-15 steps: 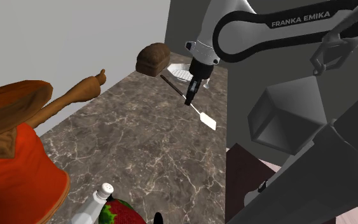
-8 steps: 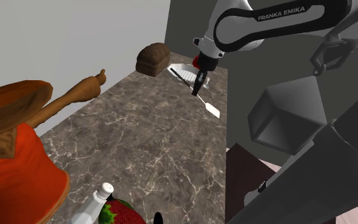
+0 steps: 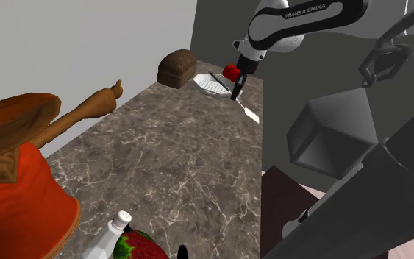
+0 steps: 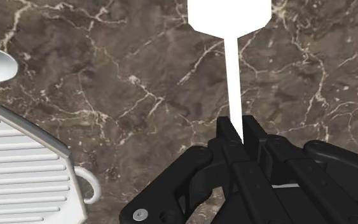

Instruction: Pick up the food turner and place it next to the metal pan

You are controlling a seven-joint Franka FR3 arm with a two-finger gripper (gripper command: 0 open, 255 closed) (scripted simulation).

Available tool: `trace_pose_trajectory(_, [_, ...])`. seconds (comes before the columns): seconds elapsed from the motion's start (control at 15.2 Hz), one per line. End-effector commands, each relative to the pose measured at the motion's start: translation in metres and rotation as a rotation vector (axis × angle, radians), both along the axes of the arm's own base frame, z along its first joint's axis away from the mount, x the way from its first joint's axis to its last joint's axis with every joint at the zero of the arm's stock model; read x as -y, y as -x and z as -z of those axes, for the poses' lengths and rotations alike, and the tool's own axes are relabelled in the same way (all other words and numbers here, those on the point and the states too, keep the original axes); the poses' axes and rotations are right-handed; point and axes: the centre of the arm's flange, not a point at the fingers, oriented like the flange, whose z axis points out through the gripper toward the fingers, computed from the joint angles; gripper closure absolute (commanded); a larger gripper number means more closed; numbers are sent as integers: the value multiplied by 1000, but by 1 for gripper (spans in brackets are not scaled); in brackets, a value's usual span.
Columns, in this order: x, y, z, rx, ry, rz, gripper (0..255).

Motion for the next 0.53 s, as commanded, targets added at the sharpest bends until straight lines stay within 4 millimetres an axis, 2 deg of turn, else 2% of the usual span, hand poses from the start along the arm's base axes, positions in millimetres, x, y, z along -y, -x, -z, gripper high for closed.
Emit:
trace_pose_trajectory(0.0, [27,-11,2,0,1,-2,255])
trace_pose_trajectory(0.26, [79,-32,2,0,1,-2,255])
trace_pose_trajectory(0.46, [79,-32,18,0,1,-2,255])
